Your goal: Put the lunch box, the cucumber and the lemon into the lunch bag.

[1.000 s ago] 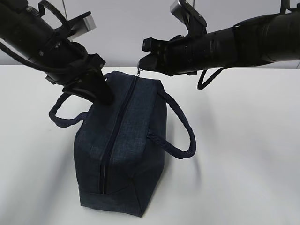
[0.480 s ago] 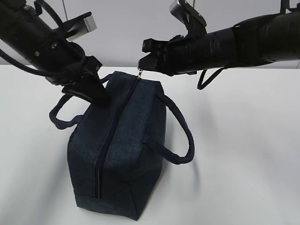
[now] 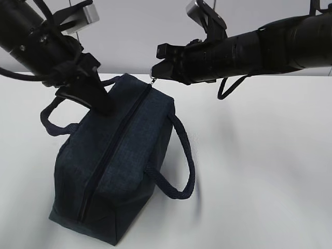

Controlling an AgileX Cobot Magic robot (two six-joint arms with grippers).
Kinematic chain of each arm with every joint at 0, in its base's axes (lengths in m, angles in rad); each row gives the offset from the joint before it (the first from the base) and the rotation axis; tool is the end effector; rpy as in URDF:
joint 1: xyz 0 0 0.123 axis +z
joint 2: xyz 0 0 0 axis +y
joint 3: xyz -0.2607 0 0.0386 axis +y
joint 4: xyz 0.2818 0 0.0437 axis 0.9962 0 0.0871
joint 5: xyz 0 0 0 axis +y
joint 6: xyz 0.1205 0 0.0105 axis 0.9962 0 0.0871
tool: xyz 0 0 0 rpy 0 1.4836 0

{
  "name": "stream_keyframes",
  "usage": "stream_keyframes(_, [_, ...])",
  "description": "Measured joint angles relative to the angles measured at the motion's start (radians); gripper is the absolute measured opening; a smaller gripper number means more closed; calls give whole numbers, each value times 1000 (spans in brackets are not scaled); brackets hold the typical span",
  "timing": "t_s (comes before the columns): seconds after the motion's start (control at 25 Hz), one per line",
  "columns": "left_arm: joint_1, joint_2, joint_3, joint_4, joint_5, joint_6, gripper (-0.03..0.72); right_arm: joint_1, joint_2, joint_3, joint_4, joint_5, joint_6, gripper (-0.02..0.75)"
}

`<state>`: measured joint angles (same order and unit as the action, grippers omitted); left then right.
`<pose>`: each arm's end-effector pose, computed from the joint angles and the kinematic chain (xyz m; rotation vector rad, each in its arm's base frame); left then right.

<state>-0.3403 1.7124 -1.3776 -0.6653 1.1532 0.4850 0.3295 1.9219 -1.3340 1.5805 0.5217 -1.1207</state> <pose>0.3371 -0.1918 0.2280 0.8266 2.6730 -0.8916 0.4317 0.2114 0.1848 -0.1979 2.1451 1.0128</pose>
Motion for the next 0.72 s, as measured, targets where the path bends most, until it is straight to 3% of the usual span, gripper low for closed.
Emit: stream_keyframes(0.72, [0, -108, 0, -12, 33, 0, -6, -2, 2, 0, 8, 5, -9, 0])
